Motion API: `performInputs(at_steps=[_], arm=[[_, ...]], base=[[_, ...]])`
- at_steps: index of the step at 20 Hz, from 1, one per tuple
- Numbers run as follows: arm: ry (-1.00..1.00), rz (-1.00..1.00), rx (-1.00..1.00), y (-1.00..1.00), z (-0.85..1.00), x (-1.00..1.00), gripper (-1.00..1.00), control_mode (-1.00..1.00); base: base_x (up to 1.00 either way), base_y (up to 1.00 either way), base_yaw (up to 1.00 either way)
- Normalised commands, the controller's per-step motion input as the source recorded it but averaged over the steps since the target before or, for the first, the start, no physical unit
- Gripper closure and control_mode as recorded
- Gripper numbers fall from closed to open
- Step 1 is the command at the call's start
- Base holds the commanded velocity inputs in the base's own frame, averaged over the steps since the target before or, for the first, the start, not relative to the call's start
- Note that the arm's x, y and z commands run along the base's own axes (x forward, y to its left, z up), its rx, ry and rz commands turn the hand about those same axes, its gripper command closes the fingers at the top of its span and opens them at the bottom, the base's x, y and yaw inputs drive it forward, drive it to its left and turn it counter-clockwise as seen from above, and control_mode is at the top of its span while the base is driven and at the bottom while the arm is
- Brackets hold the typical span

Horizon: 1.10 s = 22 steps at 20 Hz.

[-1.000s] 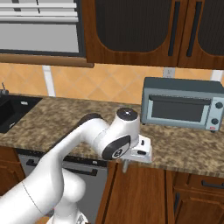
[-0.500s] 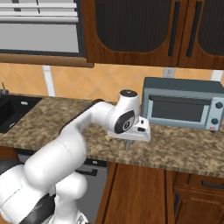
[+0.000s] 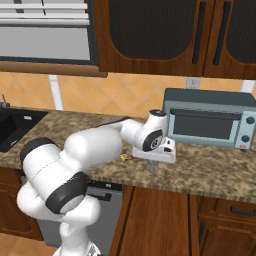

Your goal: Pick the measuring cup from the drawer and place it on the counter.

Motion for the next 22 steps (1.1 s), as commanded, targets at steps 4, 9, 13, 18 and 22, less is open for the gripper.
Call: performInputs(at_steps=[4, 9, 13, 18, 22], arm=[[0.00, 0.00, 0.04, -0.19, -0.62, 0.33, 1.00, -1.00], [0.00, 0.00, 0.00, -0.01, -0.41, 0.67, 1.00, -1.00], [0.00, 0.00, 0.00, 0.00, -0.42, 0.76, 1.00, -1.00], [0.00, 0.01, 0.00, 0.00, -0.29, 0.36, 1.00, -1.00], [0.00, 0.00, 0.00, 0.00, -0.01, 0.15, -1.00, -1.00]], base=[[0.00, 0.00, 0.00], [0.00, 0.00, 0.00], [0.00, 0.00, 0.00], [0.00, 0.00, 0.00], [0.00, 0.00, 0.00]])
